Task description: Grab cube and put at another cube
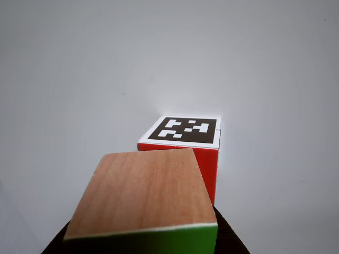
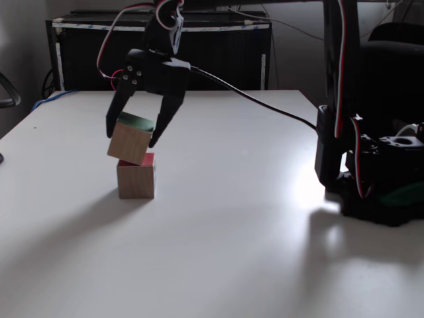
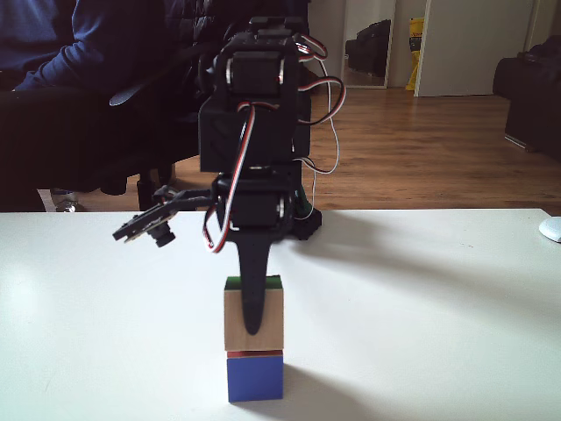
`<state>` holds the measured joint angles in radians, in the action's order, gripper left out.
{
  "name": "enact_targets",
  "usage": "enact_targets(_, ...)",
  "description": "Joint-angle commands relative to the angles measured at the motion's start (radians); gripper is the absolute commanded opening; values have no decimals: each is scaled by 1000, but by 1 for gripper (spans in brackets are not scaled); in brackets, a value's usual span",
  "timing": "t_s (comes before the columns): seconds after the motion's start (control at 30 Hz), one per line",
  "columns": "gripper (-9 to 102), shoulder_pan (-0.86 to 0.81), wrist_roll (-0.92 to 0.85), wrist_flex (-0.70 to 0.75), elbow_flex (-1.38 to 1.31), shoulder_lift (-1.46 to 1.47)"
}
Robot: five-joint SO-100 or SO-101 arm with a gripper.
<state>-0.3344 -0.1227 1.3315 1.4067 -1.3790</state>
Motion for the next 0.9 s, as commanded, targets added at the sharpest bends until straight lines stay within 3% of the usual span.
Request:
enact_targets(0.0,26,0,-12,17,9,2)
enact_targets(0.87,35,-14,-18,86,-9,-67)
